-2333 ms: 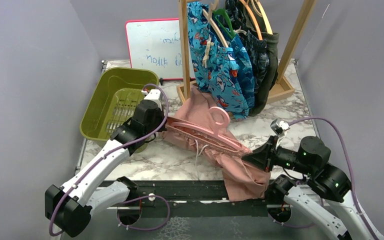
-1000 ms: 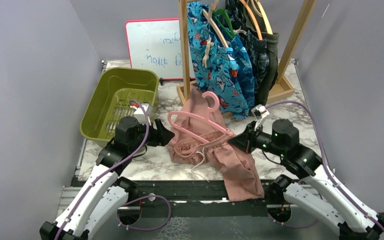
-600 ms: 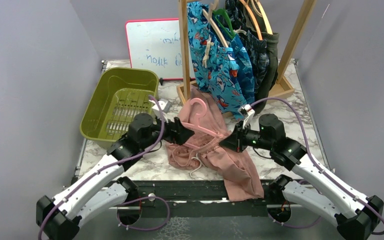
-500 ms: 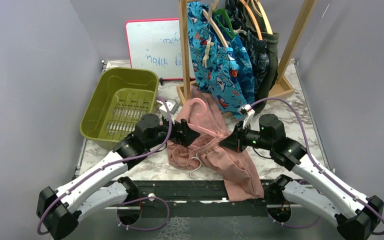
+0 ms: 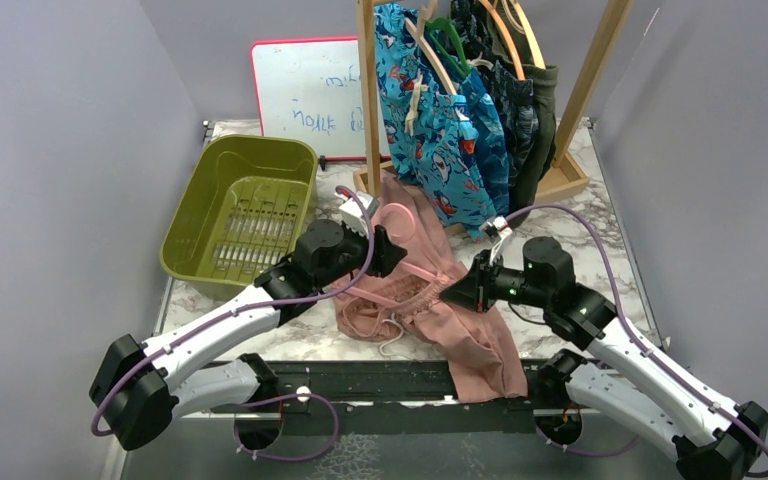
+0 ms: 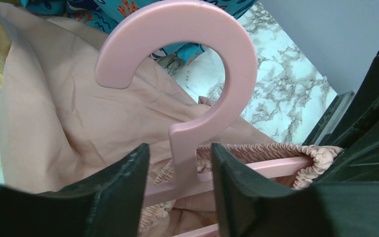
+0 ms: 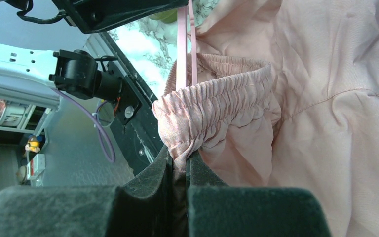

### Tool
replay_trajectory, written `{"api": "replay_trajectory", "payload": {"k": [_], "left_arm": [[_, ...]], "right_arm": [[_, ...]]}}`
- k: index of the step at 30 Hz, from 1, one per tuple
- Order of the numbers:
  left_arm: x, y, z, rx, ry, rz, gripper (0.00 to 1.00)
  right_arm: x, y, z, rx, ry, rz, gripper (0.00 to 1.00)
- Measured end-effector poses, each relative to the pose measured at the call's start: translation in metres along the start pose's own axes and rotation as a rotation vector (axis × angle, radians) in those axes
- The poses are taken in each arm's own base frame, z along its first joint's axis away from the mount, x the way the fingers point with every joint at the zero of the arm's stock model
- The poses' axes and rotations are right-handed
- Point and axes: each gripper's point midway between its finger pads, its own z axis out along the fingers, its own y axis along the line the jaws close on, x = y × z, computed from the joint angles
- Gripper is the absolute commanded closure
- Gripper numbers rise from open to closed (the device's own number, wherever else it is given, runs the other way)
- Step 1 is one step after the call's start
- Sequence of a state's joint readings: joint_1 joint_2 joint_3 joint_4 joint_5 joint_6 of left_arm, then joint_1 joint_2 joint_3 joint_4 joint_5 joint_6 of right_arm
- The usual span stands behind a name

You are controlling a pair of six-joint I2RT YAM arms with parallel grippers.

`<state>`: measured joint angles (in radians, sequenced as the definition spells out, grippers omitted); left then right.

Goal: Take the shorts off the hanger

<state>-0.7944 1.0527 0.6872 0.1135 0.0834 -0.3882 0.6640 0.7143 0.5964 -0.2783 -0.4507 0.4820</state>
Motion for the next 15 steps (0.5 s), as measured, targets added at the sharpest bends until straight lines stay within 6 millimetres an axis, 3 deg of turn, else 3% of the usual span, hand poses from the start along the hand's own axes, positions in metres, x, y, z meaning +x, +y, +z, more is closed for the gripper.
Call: {"api": "replay_trajectory", "payload": {"k": [4, 12, 15], "left_arm": [[-0.0005, -0.0012, 0.0032, 0.007, -0.005, 0.006, 0.65], [0.0028, -0.0043, 0.0059, 0.024, 0.012, 0.012, 0.99], [0.0015, -0.0058, 0.0056, 0.029, 0.015, 0.015, 1.00]], "right_arm": [[0.0000, 0.0001, 0.0000, 0.000, 0.000, 0.000, 0.99], [0.0013, -0.0025, -0.0004, 0.014, 0.005, 0.005, 0.94], [-0.0005, -0.0036, -0.0020, 0.030, -0.001, 0.005, 0.85]]}}
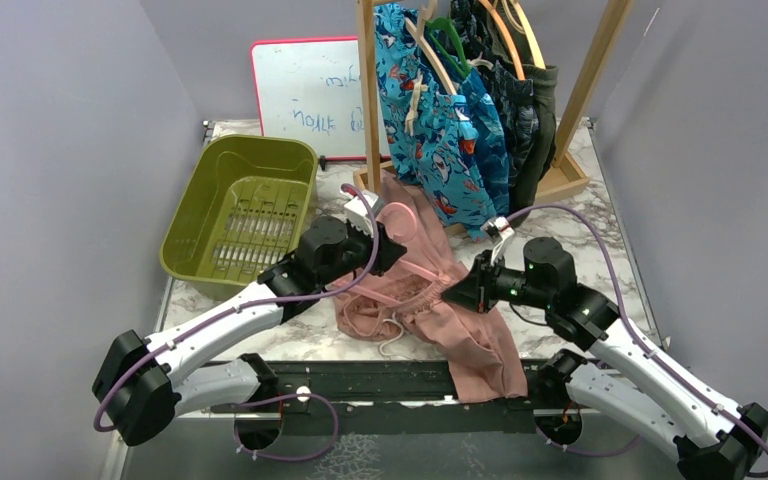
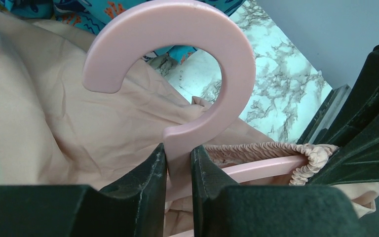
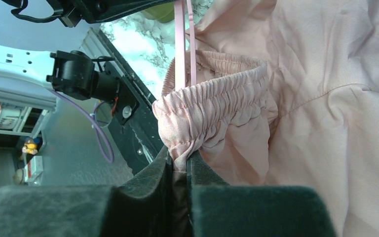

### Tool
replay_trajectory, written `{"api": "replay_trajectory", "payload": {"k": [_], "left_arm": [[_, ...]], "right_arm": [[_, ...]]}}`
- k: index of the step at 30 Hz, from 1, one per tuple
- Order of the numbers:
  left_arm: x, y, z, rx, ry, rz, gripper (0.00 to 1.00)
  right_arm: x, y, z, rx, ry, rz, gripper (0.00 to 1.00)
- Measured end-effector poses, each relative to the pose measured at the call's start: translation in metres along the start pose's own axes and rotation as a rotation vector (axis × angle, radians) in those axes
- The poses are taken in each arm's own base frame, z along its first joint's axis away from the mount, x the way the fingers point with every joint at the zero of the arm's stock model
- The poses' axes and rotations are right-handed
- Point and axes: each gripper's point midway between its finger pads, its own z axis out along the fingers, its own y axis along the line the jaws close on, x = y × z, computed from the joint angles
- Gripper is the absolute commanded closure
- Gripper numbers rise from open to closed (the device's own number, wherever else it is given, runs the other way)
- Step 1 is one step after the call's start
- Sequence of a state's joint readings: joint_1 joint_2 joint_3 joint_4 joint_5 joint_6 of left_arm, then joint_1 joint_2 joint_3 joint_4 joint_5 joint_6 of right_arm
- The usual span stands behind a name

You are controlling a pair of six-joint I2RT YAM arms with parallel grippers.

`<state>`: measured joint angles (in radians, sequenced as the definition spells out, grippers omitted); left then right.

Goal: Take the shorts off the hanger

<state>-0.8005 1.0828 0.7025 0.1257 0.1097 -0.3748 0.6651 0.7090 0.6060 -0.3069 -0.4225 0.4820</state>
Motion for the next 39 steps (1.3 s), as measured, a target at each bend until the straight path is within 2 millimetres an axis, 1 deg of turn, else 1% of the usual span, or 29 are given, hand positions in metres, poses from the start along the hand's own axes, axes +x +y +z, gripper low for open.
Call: {"api": "replay_trajectory", "payload": {"k": [1, 3, 4, 5, 6, 9, 10, 11, 13, 14, 15, 16, 19, 22, 28, 30, 31, 36, 39], "left_arm": [[-0.001, -0.001, 0.000, 0.003, 0.000, 0.002, 1.00], [-0.007, -0.004, 0.000, 0.012, -0.004, 0.011, 1.00], [-0.010, -0.006, 0.000, 0.015, -0.007, 0.017, 1.00], [-0.012, -0.006, 0.000, 0.016, -0.009, 0.022, 1.00], [-0.015, -0.007, 0.000, 0.017, -0.011, 0.028, 1.00], [-0.016, -0.007, 0.000, 0.014, -0.004, 0.038, 1.00], [-0.016, -0.007, 0.000, 0.011, 0.001, 0.042, 1.00], [-0.016, -0.006, 0.000, 0.009, 0.005, 0.044, 1.00], [-0.016, -0.006, 0.001, 0.004, 0.017, 0.050, 1.00], [-0.017, -0.006, 0.001, 0.000, 0.022, 0.056, 1.00], [-0.019, -0.006, 0.001, -0.003, 0.025, 0.060, 1.00], [-0.023, -0.007, 0.002, -0.004, 0.025, 0.068, 1.00], [-0.036, -0.011, 0.004, 0.001, 0.012, 0.089, 1.00], [-0.046, -0.020, 0.005, 0.020, 0.000, 0.104, 1.00], [-0.059, -0.027, 0.009, 0.026, 0.002, 0.116, 1.00], [-0.062, -0.029, 0.008, 0.027, 0.002, 0.117, 1.00], [-0.064, -0.031, 0.008, 0.029, 0.000, 0.118, 1.00], [-0.071, -0.031, 0.006, 0.016, -0.007, 0.130, 1.00], [-0.075, -0.029, 0.005, -0.004, -0.012, 0.137, 1.00]], "right_arm": [[-0.001, 0.000, -0.001, 0.005, -0.002, 0.000, 0.77], [-0.003, 0.001, -0.003, 0.013, -0.011, 0.000, 0.67], [-0.004, 0.001, -0.005, 0.017, -0.014, 0.004, 0.58], [-0.004, 0.000, -0.006, 0.025, -0.019, 0.007, 0.53], [-0.004, -0.001, -0.007, 0.032, -0.021, 0.010, 0.52], [-0.006, -0.004, -0.011, 0.064, -0.030, 0.015, 0.56], [-0.007, -0.005, -0.012, 0.075, -0.032, 0.017, 0.57], [-0.008, -0.006, -0.013, 0.085, -0.037, 0.015, 0.61], [-0.010, -0.010, -0.017, 0.115, -0.046, 0.018, 0.76], [-0.011, -0.012, -0.019, 0.136, -0.052, 0.019, 0.81], [-0.012, -0.015, -0.022, 0.160, -0.057, 0.023, 0.84], [-0.014, -0.017, -0.024, 0.182, -0.069, 0.026, 0.84], [-0.023, -0.015, -0.034, 0.202, -0.115, 0.019, 0.84], [-0.031, -0.015, -0.045, 0.232, -0.170, 0.025, 0.87], [-0.047, -0.016, -0.067, 0.283, -0.296, 0.073, 0.88], [-0.051, -0.014, -0.073, 0.283, -0.331, 0.085, 0.86], [-0.053, -0.013, -0.075, 0.280, -0.343, 0.089, 0.85], [-0.056, -0.010, -0.081, 0.268, -0.375, 0.101, 0.87], [-0.057, -0.010, -0.084, 0.270, -0.390, 0.112, 0.91]]}}
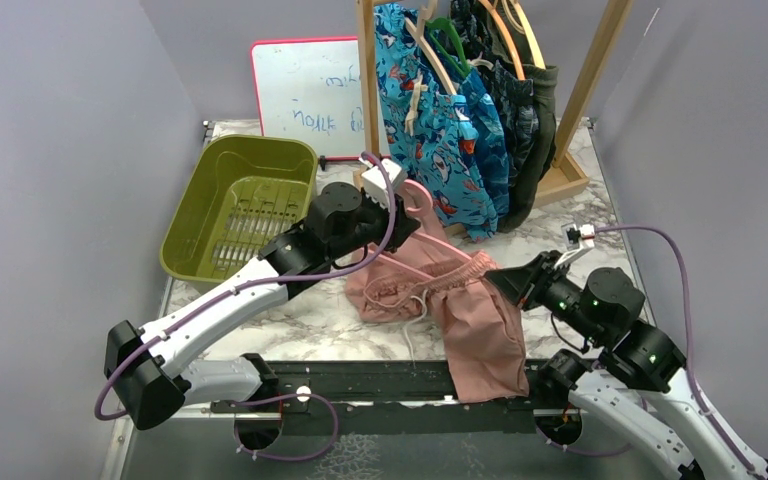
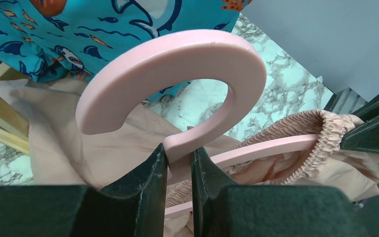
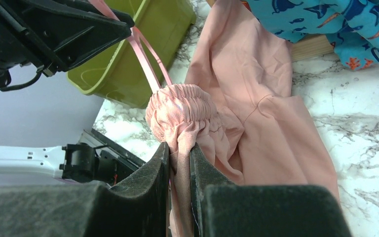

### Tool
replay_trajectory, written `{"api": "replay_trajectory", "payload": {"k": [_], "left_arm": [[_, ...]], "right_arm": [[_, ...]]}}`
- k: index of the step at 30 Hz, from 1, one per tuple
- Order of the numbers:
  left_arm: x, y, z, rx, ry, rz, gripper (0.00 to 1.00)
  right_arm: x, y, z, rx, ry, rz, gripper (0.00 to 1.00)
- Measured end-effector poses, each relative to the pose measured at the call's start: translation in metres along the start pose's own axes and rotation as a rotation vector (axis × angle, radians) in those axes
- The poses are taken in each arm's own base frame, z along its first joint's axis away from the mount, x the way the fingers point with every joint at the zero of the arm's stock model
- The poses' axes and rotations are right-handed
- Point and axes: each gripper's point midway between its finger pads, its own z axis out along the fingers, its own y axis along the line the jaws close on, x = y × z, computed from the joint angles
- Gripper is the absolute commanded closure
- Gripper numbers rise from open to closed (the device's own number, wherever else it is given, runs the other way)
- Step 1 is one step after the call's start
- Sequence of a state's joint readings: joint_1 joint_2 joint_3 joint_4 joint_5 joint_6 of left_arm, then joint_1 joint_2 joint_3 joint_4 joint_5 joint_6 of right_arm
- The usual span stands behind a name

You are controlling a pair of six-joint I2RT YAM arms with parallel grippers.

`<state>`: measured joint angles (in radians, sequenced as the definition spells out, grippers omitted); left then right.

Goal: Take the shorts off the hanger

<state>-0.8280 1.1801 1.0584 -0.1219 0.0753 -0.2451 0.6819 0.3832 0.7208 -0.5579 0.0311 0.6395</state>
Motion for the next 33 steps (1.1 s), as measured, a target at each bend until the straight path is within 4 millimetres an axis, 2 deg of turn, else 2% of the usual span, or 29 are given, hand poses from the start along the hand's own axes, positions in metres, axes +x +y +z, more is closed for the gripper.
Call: {"api": "replay_trajectory", "payload": {"k": [7, 10, 14, 18, 22, 25, 28, 30, 33], "left_arm": [[-0.011, 0.004, -0.003, -0.040, -0.008, 0.021, 1.00], [-0.028, 0.018, -0.006, -0.107, -0.049, 0.034, 1.00], [-0.046, 0.029, -0.013, -0.168, -0.100, 0.043, 1.00], [-0.052, 0.031, -0.023, -0.192, -0.119, 0.050, 1.00], [-0.062, 0.031, -0.043, -0.208, -0.152, 0.047, 1.00], [-0.074, 0.027, -0.066, -0.204, -0.206, 0.036, 1.00], [-0.086, 0.021, -0.095, -0.189, -0.269, 0.025, 1.00], [-0.089, 0.018, -0.113, -0.182, -0.295, 0.017, 1.00], [-0.090, 0.015, -0.138, -0.173, -0.325, 0.005, 1.00]], "right_arm": [[-0.010, -0.008, -0.012, 0.039, -0.072, 0.054, 0.92], [-0.009, -0.026, -0.020, 0.117, -0.098, 0.060, 0.92], [-0.004, -0.038, -0.021, 0.175, -0.087, 0.060, 0.95], [0.002, -0.043, -0.012, 0.203, -0.051, 0.033, 0.96], [0.010, -0.045, 0.011, 0.218, 0.017, -0.019, 0.96], [0.018, -0.039, 0.036, 0.192, 0.093, -0.069, 0.96], [0.021, -0.022, 0.062, 0.128, 0.172, -0.112, 0.96], [0.017, -0.005, 0.078, 0.060, 0.205, -0.132, 0.96], [0.006, 0.032, 0.096, -0.098, 0.229, -0.160, 0.96]]}}
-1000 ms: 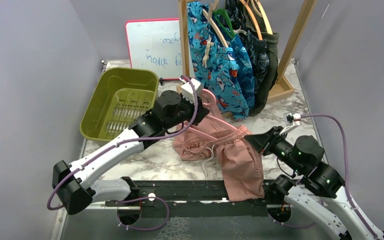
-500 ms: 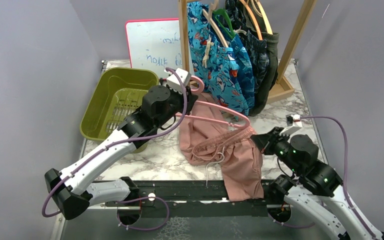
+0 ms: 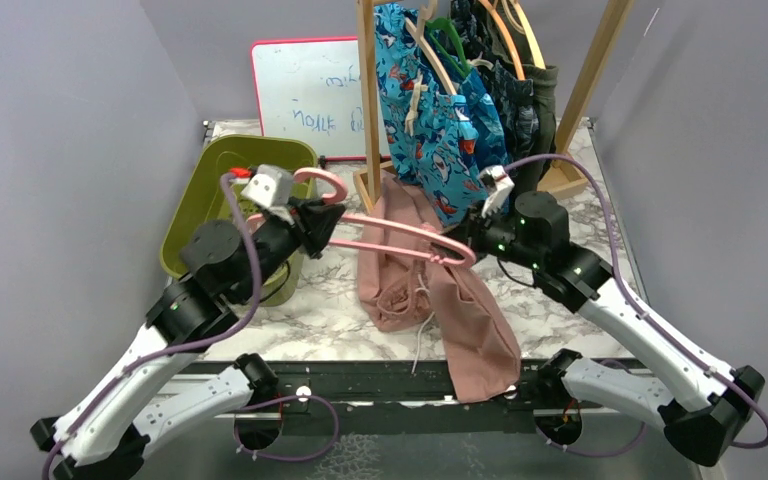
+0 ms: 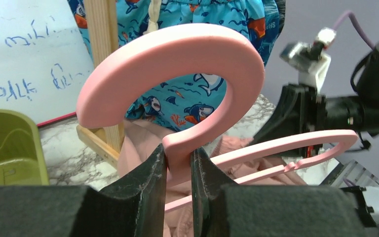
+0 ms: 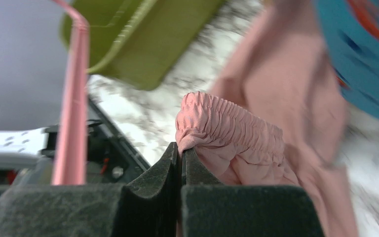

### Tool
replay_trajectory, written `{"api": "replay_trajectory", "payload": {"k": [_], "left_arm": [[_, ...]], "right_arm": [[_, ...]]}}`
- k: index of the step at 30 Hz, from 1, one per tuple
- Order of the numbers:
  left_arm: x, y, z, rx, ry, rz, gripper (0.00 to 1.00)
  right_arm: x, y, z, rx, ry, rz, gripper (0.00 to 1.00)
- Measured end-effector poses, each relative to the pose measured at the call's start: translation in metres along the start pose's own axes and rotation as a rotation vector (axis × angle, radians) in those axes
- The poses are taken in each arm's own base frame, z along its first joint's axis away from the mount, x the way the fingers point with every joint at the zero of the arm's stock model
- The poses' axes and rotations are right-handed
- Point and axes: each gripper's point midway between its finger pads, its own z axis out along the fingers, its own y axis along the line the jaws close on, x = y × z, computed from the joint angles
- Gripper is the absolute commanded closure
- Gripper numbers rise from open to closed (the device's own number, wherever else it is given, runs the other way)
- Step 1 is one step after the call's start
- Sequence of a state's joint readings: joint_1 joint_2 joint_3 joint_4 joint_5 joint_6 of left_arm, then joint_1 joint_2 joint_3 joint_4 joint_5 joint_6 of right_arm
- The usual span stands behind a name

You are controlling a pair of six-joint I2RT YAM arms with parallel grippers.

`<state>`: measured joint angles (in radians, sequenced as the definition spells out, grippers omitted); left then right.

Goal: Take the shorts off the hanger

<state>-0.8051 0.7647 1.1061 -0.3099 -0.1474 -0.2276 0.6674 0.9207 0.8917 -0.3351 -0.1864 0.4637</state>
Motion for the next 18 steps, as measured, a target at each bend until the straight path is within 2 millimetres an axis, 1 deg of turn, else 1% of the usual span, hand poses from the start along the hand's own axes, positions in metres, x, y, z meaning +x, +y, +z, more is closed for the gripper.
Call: {"api": "replay_trajectory", "payload": {"k": [3, 5, 6, 9, 10, 11, 13, 14, 15, 16, 17, 18], "left_arm": [[-0.001, 0.003, -0.022, 0.002, -0.013, -0.005, 1.00], [-0.002, 0.005, -0.033, 0.001, -0.018, -0.007, 1.00], [-0.003, 0.005, -0.037, 0.001, -0.020, -0.009, 1.00], [0.001, 0.007, -0.042, 0.000, -0.016, -0.019, 1.00], [0.004, 0.007, -0.043, -0.001, -0.010, -0.021, 1.00], [0.009, 0.008, -0.042, -0.001, 0.001, -0.024, 1.00], [0.024, 0.008, -0.040, 0.001, 0.040, -0.027, 1.00], [0.032, 0.008, -0.039, 0.006, 0.063, -0.028, 1.00], [0.041, 0.007, -0.038, 0.015, 0.087, -0.030, 1.00], [0.051, 0.005, -0.038, 0.028, 0.114, -0.031, 1.00], [0.059, 0.003, -0.037, 0.044, 0.141, -0.032, 1.00], [0.067, 0.001, -0.035, 0.059, 0.166, -0.030, 1.00]], "right_arm": [[-0.023, 0.038, 0.006, -0.180, -0.014, -0.052, 0.95], [-0.036, 0.060, 0.004, -0.289, -0.046, -0.088, 0.95], [-0.043, 0.075, 0.000, -0.370, -0.074, -0.117, 0.94], [-0.044, 0.076, 0.002, -0.392, -0.098, -0.146, 0.93], [-0.039, 0.071, 0.008, -0.375, -0.094, -0.149, 0.92], [-0.030, 0.059, 0.016, -0.336, -0.080, -0.144, 0.90], [-0.004, 0.030, 0.034, -0.238, -0.031, -0.127, 0.88], [0.014, 0.012, 0.043, -0.181, 0.010, -0.114, 0.86], [0.036, -0.007, 0.051, -0.118, 0.067, -0.097, 0.85], [0.061, -0.027, 0.054, -0.055, 0.129, -0.078, 0.82], [0.081, -0.042, 0.053, -0.001, 0.183, -0.061, 0.77], [0.097, -0.053, 0.050, 0.040, 0.224, -0.049, 0.69]]}}
